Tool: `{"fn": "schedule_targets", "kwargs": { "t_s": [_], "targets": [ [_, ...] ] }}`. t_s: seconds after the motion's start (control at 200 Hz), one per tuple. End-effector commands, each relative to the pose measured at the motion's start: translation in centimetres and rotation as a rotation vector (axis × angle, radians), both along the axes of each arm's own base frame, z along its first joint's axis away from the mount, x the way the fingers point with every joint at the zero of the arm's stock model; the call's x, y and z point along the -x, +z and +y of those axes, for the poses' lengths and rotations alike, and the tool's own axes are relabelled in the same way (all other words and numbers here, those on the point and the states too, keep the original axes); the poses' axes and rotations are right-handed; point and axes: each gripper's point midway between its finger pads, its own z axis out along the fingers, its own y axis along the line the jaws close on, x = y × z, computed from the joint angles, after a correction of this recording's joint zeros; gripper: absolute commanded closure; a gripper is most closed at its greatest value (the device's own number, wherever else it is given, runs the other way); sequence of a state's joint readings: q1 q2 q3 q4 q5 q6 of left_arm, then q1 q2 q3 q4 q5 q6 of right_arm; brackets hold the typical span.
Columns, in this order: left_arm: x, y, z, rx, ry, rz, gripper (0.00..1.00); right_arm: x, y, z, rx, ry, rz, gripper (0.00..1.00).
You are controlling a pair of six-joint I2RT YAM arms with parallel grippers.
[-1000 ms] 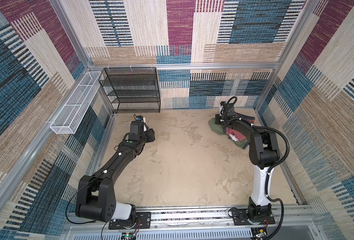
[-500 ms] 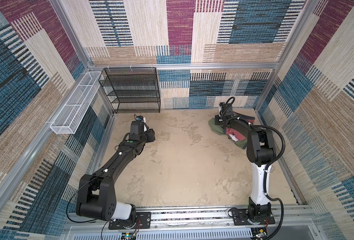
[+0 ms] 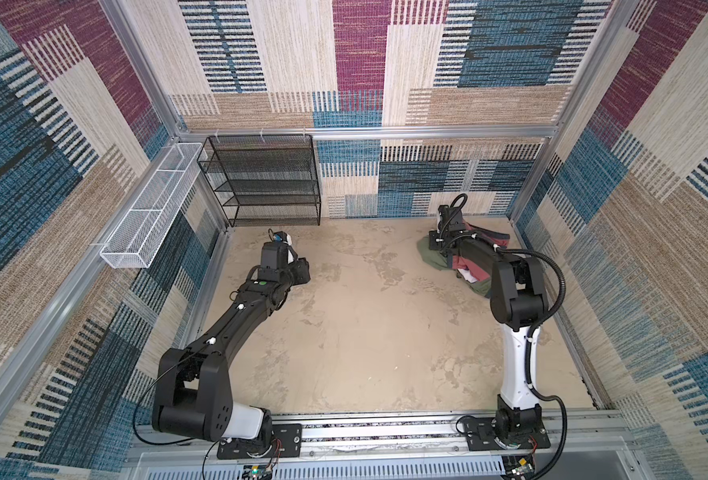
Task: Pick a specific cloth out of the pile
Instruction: 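Close the right gripper on the white cloth under the pink shirt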
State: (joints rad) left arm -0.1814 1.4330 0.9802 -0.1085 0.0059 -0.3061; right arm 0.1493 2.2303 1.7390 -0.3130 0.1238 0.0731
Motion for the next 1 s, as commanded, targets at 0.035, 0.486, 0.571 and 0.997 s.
{"fn": "schedule_targets", "kwargs": {
  "t_s": [0.035, 0.486, 0.571, 0.997],
  "targets": [
    [-0.3, 0.5, 0.0, -0.007, -0.005, -0.020, 0.43, -0.2, 0.3, -0.2, 0.016, -0.010, -0.007, 0.86],
    [-0.3, 0.9, 0.1, -0.010, -0.003, -0.026, 0.44, 0.0, 3.9, 0.2, -0.031, -0.009, -0.078, 1.00],
    [-0.2, 1.2, 0.1, -0.011, -0.004, -0.029, 0.44, 0.1, 5.3, 0.3, -0.044, -0.011, -0.109, 1.00],
    [0.0, 2.8, -0.2, 0.013, -0.015, -0.048, 0.44, 0.5, 10.9, -0.3, -0.057, -0.018, -0.208, 1.00]
  ]
}}
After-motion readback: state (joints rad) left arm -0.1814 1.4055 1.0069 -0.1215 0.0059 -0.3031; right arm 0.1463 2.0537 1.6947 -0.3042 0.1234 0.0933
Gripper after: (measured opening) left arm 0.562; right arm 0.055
